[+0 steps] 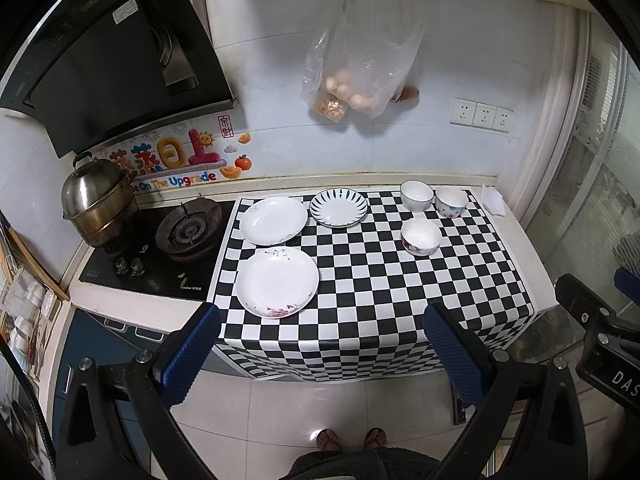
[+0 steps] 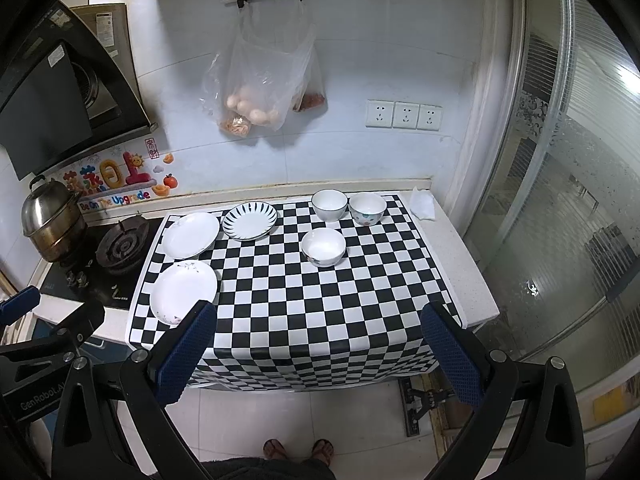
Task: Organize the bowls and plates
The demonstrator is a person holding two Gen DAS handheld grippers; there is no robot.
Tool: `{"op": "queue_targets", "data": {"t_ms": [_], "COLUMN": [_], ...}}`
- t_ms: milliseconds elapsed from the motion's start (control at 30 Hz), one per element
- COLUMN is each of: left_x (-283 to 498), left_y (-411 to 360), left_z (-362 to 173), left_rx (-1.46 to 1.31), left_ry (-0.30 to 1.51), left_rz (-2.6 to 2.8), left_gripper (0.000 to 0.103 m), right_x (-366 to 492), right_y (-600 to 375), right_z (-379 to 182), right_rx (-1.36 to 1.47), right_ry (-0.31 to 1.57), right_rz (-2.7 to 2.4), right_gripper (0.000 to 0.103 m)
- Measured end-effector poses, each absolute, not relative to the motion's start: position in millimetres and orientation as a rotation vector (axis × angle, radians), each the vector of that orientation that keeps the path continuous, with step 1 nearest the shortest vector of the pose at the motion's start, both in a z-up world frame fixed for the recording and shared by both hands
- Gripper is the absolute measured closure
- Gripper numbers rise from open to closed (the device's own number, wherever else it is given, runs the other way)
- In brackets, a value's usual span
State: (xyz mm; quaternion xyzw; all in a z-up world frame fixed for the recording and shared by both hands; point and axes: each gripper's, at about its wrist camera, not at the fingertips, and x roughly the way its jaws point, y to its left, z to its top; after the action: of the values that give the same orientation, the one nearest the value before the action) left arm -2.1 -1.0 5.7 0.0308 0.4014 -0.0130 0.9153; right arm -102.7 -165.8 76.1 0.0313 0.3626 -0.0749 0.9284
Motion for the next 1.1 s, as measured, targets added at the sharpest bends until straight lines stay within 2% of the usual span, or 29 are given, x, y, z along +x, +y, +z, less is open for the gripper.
{"op": "queue_targets", "data": {"t_ms": [1100], "left_x": [-17], "left_y": [-8], "left_z": [20], "left_rx": [0.066], "left_ry": [0.817], "left_rz": [-0.027], "left_gripper": [0.000], "right_x": [-111], "right_y": [-176], "right_z": [76], "right_rx": [0.063], "right_ry": [0.759], "right_rz": [-0.155], "right_gripper": [0.000]}}
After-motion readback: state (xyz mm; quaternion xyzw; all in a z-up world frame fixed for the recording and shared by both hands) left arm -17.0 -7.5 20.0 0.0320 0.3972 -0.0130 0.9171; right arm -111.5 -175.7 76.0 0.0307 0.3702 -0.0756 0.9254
